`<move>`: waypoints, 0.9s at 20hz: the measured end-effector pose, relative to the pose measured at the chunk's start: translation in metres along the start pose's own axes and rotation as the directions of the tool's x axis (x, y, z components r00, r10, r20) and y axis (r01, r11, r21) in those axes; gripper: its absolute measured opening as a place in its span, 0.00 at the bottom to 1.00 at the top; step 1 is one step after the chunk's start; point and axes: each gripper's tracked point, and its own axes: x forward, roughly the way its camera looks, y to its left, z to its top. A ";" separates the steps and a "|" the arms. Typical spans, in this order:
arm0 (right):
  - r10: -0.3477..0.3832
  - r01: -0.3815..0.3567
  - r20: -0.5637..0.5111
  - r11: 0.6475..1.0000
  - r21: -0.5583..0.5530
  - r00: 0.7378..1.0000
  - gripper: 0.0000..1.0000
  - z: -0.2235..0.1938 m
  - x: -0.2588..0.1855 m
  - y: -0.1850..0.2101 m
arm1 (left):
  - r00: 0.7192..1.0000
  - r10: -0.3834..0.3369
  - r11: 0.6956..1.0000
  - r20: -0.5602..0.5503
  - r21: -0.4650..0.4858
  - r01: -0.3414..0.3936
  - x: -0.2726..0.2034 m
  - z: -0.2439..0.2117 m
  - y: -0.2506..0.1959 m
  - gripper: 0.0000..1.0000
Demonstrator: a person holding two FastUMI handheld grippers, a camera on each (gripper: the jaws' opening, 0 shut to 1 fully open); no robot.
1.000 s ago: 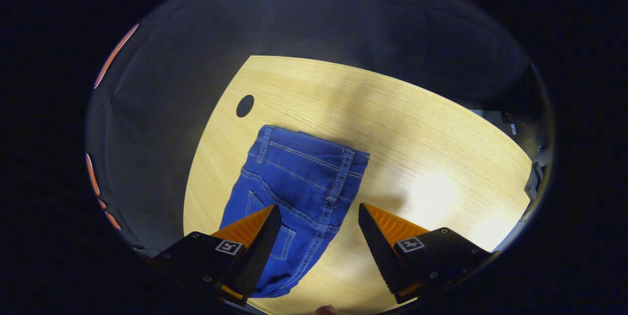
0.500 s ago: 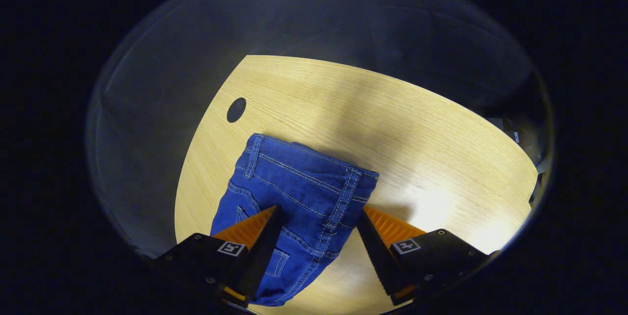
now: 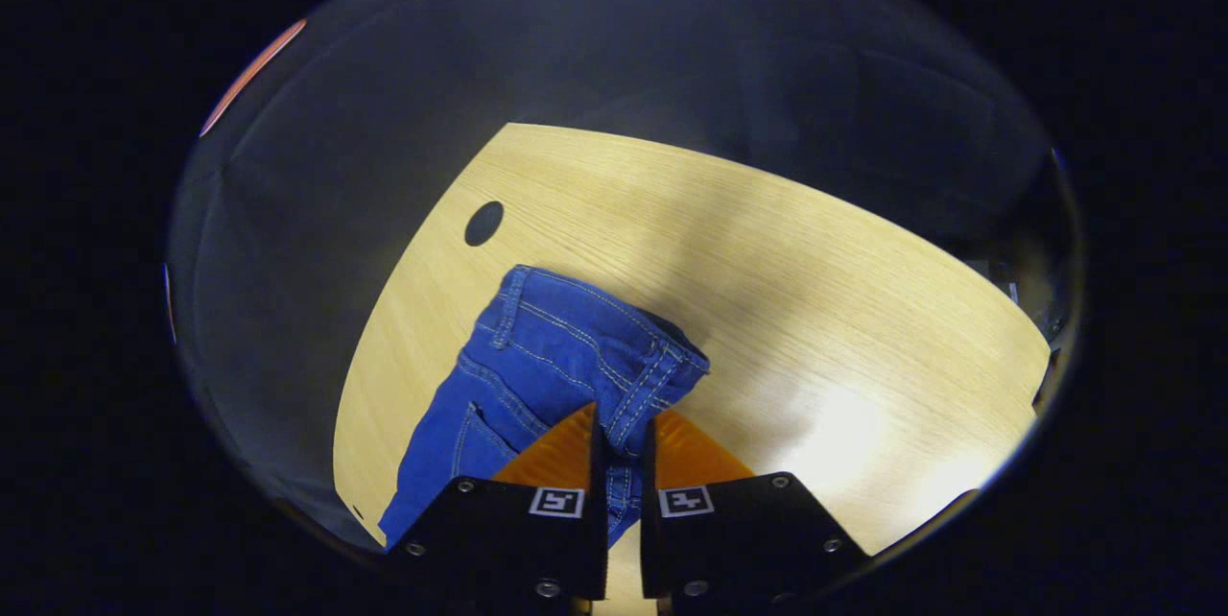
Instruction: Grasp the waist and the cuffs of the jeans and fold them to make the two legs overlap; first hold the waist and fold one-third of the jeans toward the cuffs, then hold the cuffs and fold the remaining one-third in the same direction to finish folding.
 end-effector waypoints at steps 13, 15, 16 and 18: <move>0.224 -0.177 0.133 0.939 -0.296 0.965 0.14 -0.007 -0.134 0.123 | 0.981 0.023 1.000 0.190 0.012 -0.025 -0.014 0.034 -0.002 0.98; 0.282 -0.221 0.136 0.913 -0.344 0.950 0.14 -0.001 -0.151 0.136 | 0.974 0.037 0.999 0.223 -0.005 -0.036 -0.018 0.039 0.005 0.98; 0.305 -0.234 0.138 0.895 -0.379 0.942 0.14 -0.002 -0.164 0.141 | 0.968 0.048 0.999 0.245 -0.011 -0.046 -0.020 0.042 0.011 0.98; 0.334 -0.252 0.124 0.866 -0.432 0.934 0.14 -0.024 -0.172 0.167 | 0.950 0.062 0.998 0.307 -0.006 -0.063 -0.024 0.052 0.020 0.98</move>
